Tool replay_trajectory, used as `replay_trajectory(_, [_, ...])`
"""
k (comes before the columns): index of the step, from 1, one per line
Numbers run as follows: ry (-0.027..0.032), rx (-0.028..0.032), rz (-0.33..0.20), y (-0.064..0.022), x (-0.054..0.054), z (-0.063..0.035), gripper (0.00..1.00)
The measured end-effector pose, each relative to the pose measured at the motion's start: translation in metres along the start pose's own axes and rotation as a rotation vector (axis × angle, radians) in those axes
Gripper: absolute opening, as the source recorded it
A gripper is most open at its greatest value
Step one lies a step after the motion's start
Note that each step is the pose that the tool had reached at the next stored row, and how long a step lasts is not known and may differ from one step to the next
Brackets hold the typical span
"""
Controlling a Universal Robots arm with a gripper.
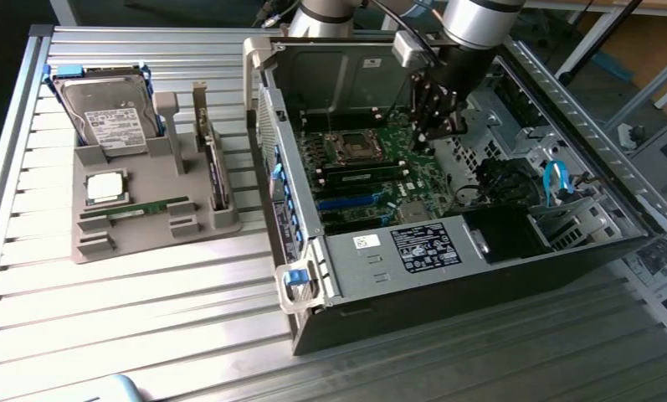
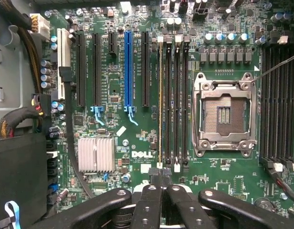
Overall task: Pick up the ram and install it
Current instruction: 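Press down the ram until it locks into place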
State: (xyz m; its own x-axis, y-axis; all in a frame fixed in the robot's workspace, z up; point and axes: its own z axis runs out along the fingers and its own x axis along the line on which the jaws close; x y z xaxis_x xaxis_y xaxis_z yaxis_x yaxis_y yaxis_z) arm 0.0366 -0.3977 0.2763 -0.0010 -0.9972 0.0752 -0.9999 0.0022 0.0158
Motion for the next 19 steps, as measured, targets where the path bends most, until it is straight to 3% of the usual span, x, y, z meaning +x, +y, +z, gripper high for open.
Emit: replay_trajectory(19, [0.0001, 0.0000, 0.000, 0.0097, -0.0003, 0.0051, 0.11])
